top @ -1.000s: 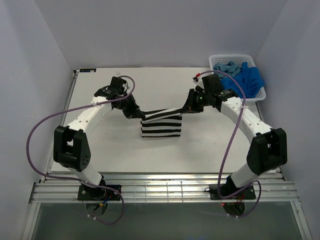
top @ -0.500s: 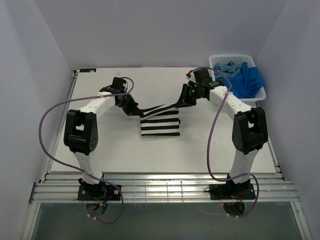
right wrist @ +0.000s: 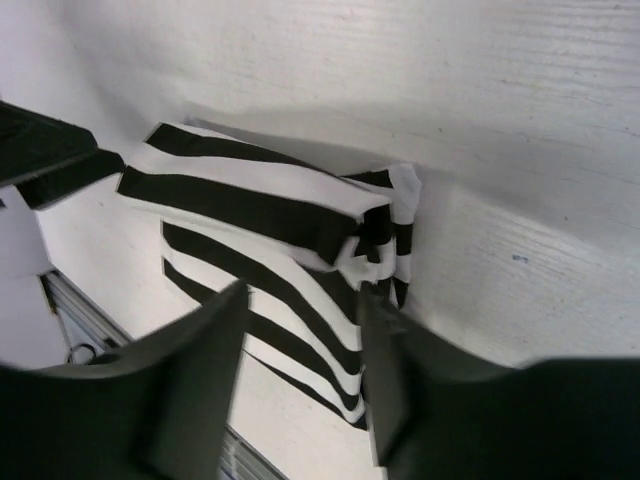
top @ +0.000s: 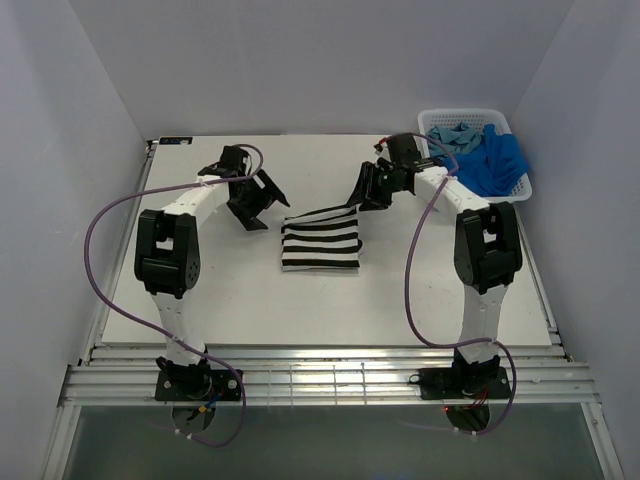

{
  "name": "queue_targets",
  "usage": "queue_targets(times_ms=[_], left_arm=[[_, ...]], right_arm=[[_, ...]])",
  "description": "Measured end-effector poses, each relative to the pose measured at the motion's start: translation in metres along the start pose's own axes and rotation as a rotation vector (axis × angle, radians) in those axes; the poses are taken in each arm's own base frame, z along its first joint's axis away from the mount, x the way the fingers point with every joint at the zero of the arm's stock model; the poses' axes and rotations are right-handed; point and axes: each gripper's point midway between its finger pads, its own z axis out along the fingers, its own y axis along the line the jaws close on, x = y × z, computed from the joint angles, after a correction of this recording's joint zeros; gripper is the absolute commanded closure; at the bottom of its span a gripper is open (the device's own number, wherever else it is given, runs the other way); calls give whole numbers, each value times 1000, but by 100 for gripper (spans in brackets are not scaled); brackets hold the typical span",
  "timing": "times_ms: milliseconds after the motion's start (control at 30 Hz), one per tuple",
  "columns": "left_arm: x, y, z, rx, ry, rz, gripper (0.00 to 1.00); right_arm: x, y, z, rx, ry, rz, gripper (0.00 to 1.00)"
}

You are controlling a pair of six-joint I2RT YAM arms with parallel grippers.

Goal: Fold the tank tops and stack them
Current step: Fold the tank top

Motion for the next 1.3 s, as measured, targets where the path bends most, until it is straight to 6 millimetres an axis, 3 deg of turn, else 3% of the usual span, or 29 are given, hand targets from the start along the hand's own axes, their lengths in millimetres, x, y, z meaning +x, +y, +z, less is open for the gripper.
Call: queue_targets(times_ms=[67, 200, 333, 433, 467, 633, 733, 1033, 1133, 1300], left_arm=[[-5, -5, -3, 11, -15, 13, 2], [-7, -10, -5, 26, -26, 41, 2], [-1, -22, -12, 57, -40, 105, 2], [14, -43, -17, 103, -46, 180, 2], [20, -50, -17, 121, -43, 203, 2], [39, -68, -9, 169, -13, 258, 2], [34, -66, 2, 163, -11, 252, 2], [8, -47, 46, 80, -35, 191, 2], [4, -38, 54, 53, -34, 164, 2], [-5, -39, 62, 52, -38, 145, 2]], right_arm=[[-5, 1, -1, -14, -12, -8, 28], [-10, 7, -2, -50, -37, -39, 23], [7, 18, -18, -112, -48, -63, 17], [18, 32, -30, -173, -59, -88, 4], [19, 37, -32, -193, -61, -98, 10], [18, 56, -30, -270, -71, -133, 10], [17, 58, -21, -292, -64, -131, 10], [5, 37, 29, -279, -21, -68, 10], [1, 29, 42, -268, -22, -57, 10], [-2, 15, 59, -245, -23, -39, 10]])
